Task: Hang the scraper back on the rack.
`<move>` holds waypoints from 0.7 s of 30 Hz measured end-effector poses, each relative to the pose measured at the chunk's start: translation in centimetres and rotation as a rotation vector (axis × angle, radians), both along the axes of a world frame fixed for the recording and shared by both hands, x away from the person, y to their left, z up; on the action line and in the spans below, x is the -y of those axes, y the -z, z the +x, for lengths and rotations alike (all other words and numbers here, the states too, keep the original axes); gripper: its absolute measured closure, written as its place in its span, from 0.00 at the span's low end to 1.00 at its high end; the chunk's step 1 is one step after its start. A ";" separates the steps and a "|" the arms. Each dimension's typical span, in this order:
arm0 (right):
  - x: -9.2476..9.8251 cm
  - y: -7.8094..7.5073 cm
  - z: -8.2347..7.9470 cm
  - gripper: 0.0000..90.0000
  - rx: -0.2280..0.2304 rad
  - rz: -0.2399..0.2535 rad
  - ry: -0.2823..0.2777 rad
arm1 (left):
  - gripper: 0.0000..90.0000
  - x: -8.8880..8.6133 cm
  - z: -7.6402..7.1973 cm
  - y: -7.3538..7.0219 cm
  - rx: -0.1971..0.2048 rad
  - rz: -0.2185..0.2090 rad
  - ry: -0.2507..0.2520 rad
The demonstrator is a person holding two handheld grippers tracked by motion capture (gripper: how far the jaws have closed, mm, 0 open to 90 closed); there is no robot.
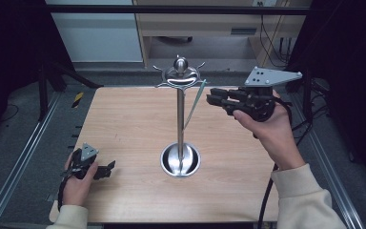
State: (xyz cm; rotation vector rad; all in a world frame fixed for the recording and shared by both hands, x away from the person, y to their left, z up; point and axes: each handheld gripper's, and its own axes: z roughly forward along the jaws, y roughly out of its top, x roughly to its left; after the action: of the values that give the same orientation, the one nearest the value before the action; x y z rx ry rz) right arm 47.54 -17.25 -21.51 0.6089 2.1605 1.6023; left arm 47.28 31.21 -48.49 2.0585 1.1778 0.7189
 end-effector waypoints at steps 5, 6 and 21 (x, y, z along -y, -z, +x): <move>0.6 0.3 -0.2 0.83 0.002 -0.039 0.063 | 0.04 -0.1 0.0 0.0 0.001 -0.003 -0.004; 0.7 0.4 -0.3 0.83 0.004 -0.045 0.079 | 0.04 -0.1 0.0 0.0 0.001 -0.004 -0.003; 1.6 1.6 -0.3 0.43 0.017 -0.129 0.259 | 0.04 0.0 0.0 0.0 0.000 0.001 -0.001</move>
State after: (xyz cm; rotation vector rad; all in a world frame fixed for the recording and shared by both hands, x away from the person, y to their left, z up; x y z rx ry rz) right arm 47.24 -18.87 -23.07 0.7943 2.0558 1.3182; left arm 47.26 31.20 -48.53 2.0585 1.1795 0.7196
